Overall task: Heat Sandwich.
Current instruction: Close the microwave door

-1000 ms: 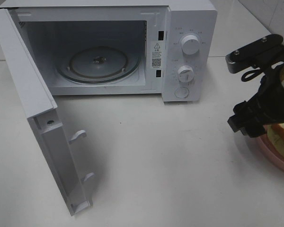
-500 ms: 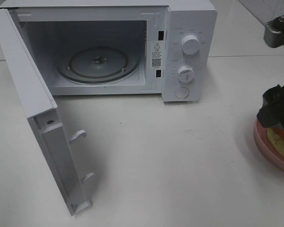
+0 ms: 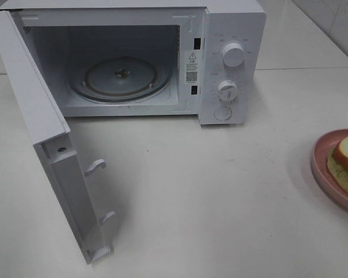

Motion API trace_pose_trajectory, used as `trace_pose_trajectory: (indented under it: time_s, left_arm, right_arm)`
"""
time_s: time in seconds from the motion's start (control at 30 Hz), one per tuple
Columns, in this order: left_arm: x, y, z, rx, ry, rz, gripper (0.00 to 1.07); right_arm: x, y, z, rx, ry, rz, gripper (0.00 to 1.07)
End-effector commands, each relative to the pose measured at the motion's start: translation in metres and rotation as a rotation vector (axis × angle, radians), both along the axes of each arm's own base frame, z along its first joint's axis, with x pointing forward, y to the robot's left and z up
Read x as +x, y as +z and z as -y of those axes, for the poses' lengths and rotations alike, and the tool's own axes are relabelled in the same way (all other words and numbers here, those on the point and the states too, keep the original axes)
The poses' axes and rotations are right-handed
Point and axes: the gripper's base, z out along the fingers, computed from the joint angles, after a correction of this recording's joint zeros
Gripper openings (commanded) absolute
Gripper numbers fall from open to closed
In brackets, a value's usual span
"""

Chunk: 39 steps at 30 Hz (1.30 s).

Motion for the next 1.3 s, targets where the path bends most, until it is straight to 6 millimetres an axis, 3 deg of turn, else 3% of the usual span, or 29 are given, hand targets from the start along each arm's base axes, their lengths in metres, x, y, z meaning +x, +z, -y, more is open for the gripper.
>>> trace_pose_trajectory:
  time_s: [0.03, 0.63, 1.3]
  left_arm:
    - [-0.003, 0.0, 0.001, -0.007, -0.003, 0.035, 1.01]
    - [-0.003, 0.0, 0.001, -0.007, -0.003, 0.035, 1.01]
    - [-0.003, 0.0, 0.001, -0.007, -0.003, 0.035, 1.01]
  right_arm:
    - [-0.017, 0.008, 0.01, 0.009, 0.009, 0.045, 0.77]
    - [-0.075, -0.015, 0.039, 0.108, -0.074, 0.179, 0.77]
    - [-0.121, -0.048, 0.043, 0.228, -0.207, 0.346, 0.76]
